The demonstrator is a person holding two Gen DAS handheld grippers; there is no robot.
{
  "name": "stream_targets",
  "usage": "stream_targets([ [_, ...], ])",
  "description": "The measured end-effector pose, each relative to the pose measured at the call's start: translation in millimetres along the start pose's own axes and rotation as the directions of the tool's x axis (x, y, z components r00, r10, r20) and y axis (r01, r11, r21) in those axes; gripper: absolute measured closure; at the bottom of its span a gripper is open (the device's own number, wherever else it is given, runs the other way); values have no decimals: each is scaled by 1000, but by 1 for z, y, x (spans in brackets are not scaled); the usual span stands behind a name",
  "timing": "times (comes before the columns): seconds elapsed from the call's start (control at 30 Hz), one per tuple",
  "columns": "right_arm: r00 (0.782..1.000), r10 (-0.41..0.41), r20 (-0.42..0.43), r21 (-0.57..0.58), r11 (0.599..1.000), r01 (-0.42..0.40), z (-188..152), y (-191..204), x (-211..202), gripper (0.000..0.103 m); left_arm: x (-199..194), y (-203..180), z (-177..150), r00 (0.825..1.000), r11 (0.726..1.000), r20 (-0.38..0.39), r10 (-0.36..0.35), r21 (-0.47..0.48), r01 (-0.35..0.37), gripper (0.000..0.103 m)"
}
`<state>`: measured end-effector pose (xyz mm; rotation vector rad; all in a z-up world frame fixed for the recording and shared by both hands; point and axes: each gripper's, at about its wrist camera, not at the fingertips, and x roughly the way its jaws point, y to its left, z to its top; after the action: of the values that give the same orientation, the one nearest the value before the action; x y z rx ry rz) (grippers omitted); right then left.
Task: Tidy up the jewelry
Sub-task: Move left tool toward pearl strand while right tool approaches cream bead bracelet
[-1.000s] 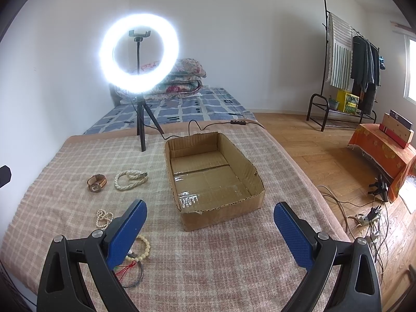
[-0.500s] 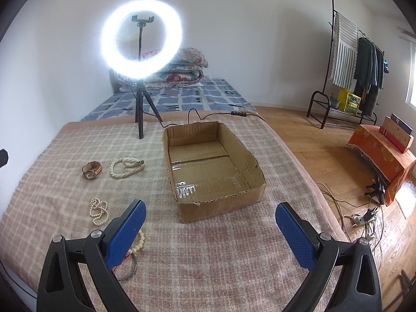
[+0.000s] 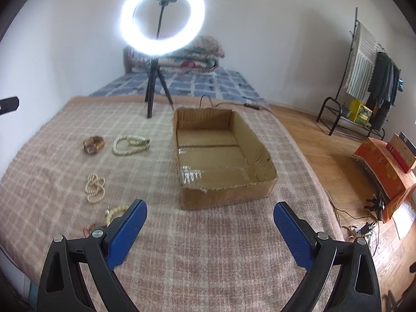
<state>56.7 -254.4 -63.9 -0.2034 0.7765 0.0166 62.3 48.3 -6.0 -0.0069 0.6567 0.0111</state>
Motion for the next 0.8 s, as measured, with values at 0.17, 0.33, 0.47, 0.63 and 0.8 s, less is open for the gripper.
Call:
stream_targets([
  [0.17,994,57,-90,-30,998,-60,-6,2,22,19,13,6,-6,999,1000,-48,-23,-4,23,0],
  [0.33,976,147,-163,22,989,-145,-12,3,43,34,23,7,-12,997,999,-69,-32,9,33,4],
  [0.47,976,151,-158,-4,988,-154,-19,13,54,35,35,2,-22,988,995,-125,-91,15,94,22],
  [0.63,972,162,-172,-61,983,-175,-20,26,59,35,49,-3,-38,957,983,-226,-183,-33,181,42],
  [0.8,949,229,-216,-31,970,-241,-12,31,73,47,53,-9,-44,938,974,-264,-225,-49,220,50],
])
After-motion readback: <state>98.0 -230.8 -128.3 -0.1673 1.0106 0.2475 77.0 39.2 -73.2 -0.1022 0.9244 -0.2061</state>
